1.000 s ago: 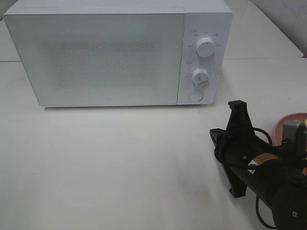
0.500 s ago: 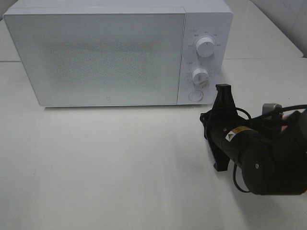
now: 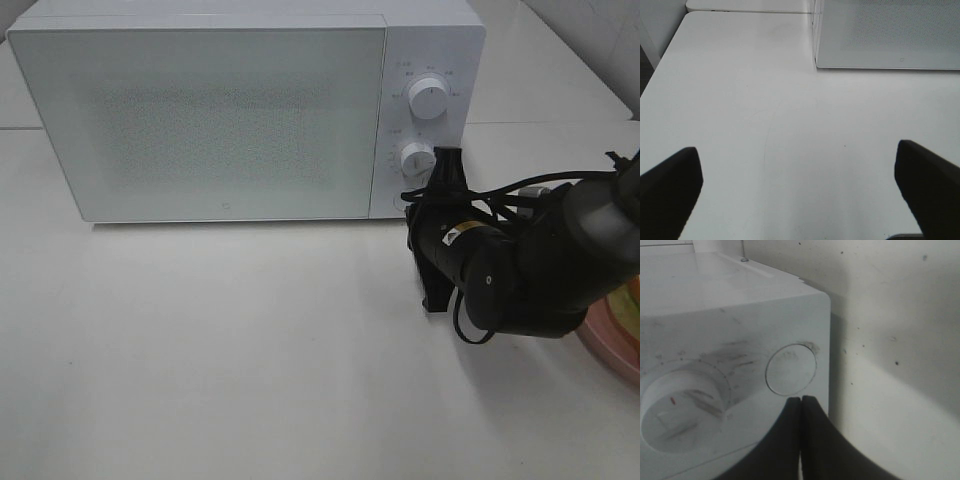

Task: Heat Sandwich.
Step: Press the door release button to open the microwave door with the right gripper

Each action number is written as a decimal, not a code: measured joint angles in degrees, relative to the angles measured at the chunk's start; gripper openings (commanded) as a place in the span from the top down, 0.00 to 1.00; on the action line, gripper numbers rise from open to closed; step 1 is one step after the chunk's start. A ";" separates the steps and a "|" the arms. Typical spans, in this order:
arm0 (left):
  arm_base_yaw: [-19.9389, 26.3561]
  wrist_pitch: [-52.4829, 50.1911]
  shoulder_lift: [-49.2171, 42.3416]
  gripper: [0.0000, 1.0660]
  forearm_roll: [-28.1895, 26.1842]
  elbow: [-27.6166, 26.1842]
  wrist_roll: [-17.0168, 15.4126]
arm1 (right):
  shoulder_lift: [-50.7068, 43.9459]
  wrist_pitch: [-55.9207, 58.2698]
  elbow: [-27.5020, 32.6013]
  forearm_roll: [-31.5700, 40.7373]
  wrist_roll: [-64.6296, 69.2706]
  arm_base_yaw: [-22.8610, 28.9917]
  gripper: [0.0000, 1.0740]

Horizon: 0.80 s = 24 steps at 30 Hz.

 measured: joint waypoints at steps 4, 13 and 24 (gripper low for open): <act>0.00 0.00 0.00 0.06 0.00 0.00 0.00 | 1.60 0.17 -2.58 -0.17 -0.23 -0.97 1.00; 0.00 0.00 0.00 0.06 0.00 0.00 0.00 | 3.50 1.66 -6.30 -0.17 -1.38 -2.23 1.00; 0.00 0.00 0.00 0.06 0.00 0.00 0.29 | 4.87 2.58 -7.16 -0.17 -1.60 -3.72 1.00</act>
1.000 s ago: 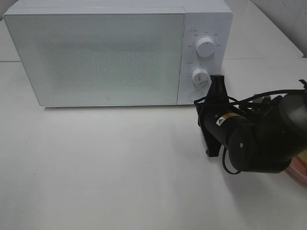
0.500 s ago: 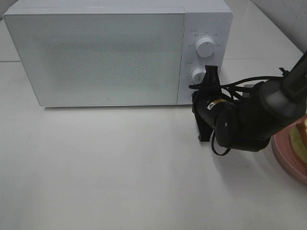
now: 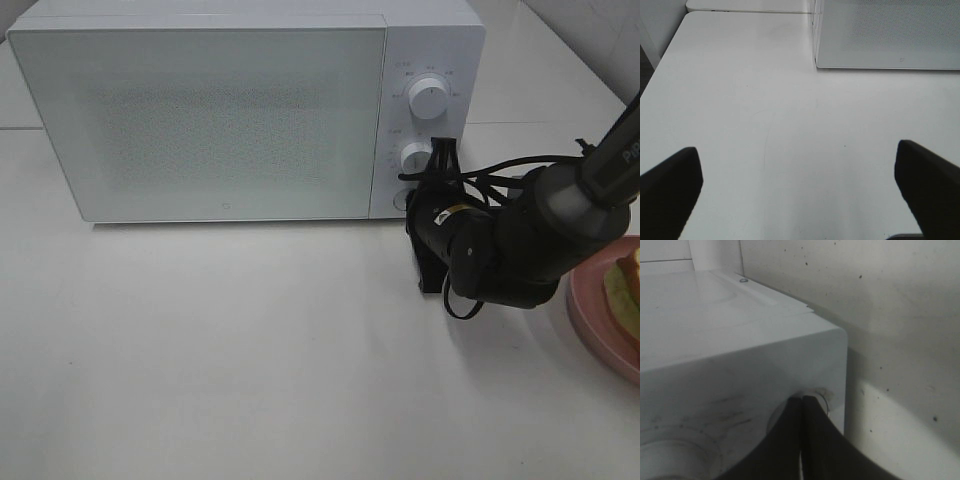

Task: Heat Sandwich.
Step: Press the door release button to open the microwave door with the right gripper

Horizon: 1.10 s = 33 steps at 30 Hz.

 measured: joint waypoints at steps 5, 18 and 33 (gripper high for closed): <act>0.00 0.00 0.00 0.06 0.00 0.00 -0.29 | 0.06 0.52 -0.29 -0.57 0.00 -0.46 1.00; 0.00 0.00 0.00 0.06 0.00 0.00 -0.29 | 0.40 -0.57 -0.46 -2.35 2.92 -0.46 1.00; 0.00 0.00 0.00 0.06 0.00 0.00 -0.29 | 1.66 1.38 -4.58 3.21 -2.69 0.29 1.00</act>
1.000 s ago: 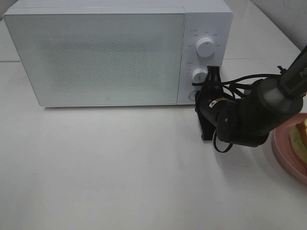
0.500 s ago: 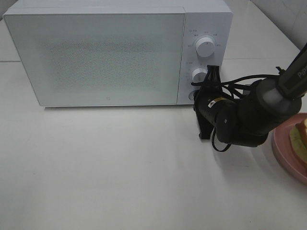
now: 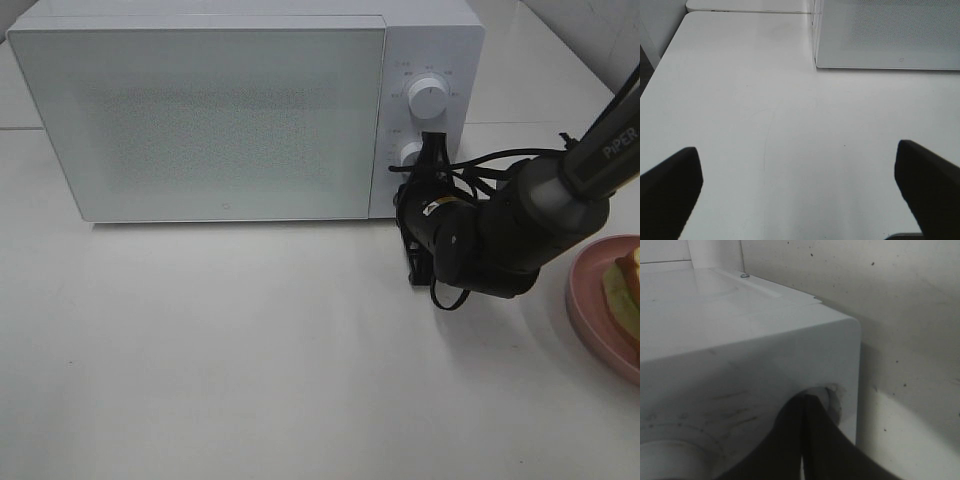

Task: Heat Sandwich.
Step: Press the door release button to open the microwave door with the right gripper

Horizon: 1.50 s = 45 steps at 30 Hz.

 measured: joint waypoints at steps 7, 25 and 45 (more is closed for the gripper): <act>0.00 0.00 0.00 0.06 0.00 0.00 0.00 | 2.46 -1.09 -2.41 4.13 -2.35 1.03 1.00; 0.00 0.00 0.00 0.06 0.00 0.00 0.00 | 2.46 -0.40 -2.92 5.67 -4.76 1.32 1.00; 0.00 0.00 0.00 0.06 0.00 0.00 0.00 | 1.32 2.81 -3.09 6.07 -4.76 1.03 1.00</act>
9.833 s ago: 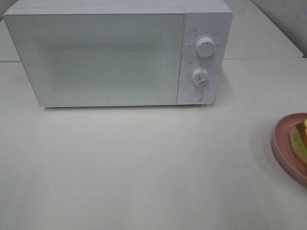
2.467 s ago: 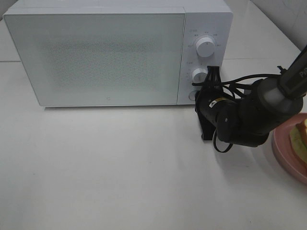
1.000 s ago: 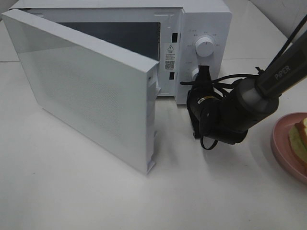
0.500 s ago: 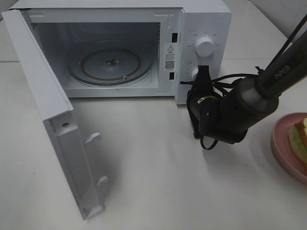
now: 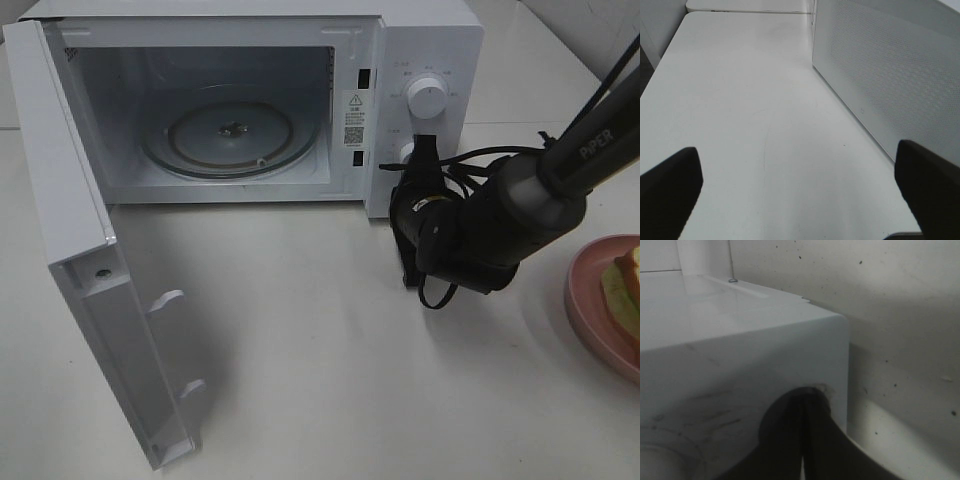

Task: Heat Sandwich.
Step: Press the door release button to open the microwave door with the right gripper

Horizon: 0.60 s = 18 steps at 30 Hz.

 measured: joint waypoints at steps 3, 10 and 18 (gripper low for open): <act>0.00 0.00 0.00 0.06 0.00 0.00 0.00 | -0.92 1.78 0.00 -0.06 0.00 -0.46 1.00; 0.00 0.00 0.00 0.06 0.00 0.00 0.00 | -4.13 6.19 2.18 -5.27 0.46 -1.72 1.00; 0.00 0.00 0.00 0.06 0.00 0.00 0.00 | -9.68 5.33 7.73 -8.71 -0.17 -0.97 1.00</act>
